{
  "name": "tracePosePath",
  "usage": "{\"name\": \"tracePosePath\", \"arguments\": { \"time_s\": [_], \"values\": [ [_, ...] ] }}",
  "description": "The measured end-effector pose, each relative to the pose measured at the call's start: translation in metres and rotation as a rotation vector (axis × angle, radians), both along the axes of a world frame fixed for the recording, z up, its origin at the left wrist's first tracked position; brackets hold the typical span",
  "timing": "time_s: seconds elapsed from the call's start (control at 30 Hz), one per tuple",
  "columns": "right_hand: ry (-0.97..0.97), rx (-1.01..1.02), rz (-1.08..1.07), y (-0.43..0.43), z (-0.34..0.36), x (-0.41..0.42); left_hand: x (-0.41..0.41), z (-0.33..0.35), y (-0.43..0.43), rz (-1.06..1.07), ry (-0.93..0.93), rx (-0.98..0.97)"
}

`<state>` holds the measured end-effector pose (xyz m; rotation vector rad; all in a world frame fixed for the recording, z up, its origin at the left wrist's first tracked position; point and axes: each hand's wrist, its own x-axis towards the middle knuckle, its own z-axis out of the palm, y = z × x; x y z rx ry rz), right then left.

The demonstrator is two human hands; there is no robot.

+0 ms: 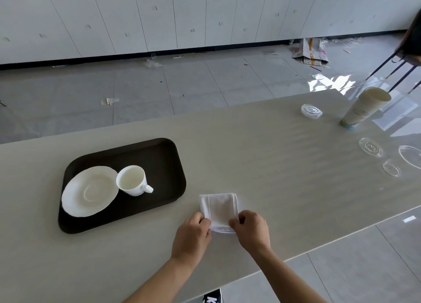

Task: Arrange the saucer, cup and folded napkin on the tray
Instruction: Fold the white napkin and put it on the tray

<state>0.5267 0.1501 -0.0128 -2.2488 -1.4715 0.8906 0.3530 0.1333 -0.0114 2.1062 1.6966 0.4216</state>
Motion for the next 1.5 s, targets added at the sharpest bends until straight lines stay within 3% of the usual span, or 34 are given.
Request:
{"name": "tracePosePath", "arguments": {
  "time_s": [0.27,0.47,0.87,1.27,1.5],
  "values": [
    [0.014,-0.004,0.055,-0.007,0.001,-0.009,-0.006,-0.001,-0.004,0.127,-0.149,0.004],
    [0.034,0.025,0.063,0.004,0.016,-0.022,-0.021,0.015,0.002,0.151,-0.152,0.084],
    [0.295,0.097,0.051,0.043,0.052,-0.065,-0.059,0.060,0.031,0.226,-0.166,0.170],
    [0.305,0.189,0.044,0.107,0.085,-0.110,-0.104,0.094,0.107,0.237,-0.164,0.200],
    [0.217,0.208,0.103,0.155,0.082,-0.139,-0.141,0.090,0.164,0.290,-0.231,0.081]
  ]
}}
